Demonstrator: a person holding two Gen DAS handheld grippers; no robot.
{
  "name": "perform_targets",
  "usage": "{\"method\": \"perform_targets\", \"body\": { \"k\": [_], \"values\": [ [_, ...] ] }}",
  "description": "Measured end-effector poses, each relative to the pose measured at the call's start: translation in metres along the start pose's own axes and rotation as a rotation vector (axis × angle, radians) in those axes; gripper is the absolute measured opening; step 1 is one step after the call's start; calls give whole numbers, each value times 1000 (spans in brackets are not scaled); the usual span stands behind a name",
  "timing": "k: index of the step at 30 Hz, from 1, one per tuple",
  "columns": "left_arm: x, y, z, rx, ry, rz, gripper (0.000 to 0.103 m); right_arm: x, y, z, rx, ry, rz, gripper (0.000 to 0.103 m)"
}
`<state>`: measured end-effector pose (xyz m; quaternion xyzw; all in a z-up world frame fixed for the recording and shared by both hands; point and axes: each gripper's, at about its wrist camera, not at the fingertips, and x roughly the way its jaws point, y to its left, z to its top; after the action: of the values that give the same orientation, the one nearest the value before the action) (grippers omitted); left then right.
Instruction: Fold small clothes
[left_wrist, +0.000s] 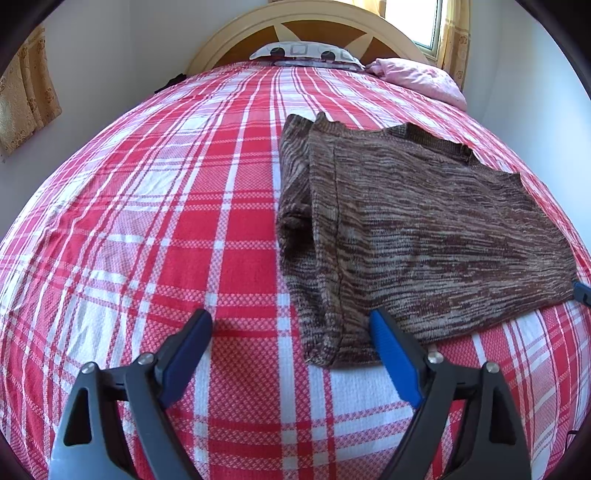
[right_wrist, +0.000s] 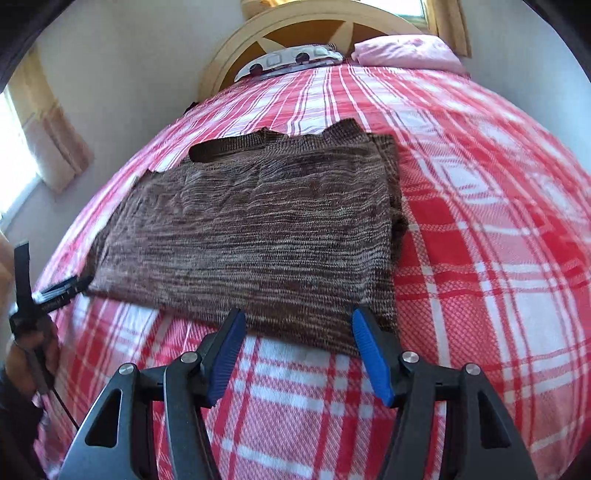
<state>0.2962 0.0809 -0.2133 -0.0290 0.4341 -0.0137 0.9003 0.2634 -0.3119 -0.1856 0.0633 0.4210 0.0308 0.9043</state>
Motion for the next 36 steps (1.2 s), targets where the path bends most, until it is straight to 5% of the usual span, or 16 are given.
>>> {"method": "perform_targets", "body": {
  "k": [4, 8, 20, 36],
  "values": [
    [0, 1, 0, -3, 4, -1, 93, -6, 19, 13, -63, -46, -23, 62],
    [0, 2, 0, -7, 6, -3, 95, 30, 11, 19, -17, 62, -115, 62],
    [-2, 2, -4, -9, 15, -16, 103, 11, 11, 5, -26, 15, -122, 62],
    [-16, 4, -21, 31, 29, -31, 103, 18, 104, -13, -212, 46, -57, 62]
  ]
}}
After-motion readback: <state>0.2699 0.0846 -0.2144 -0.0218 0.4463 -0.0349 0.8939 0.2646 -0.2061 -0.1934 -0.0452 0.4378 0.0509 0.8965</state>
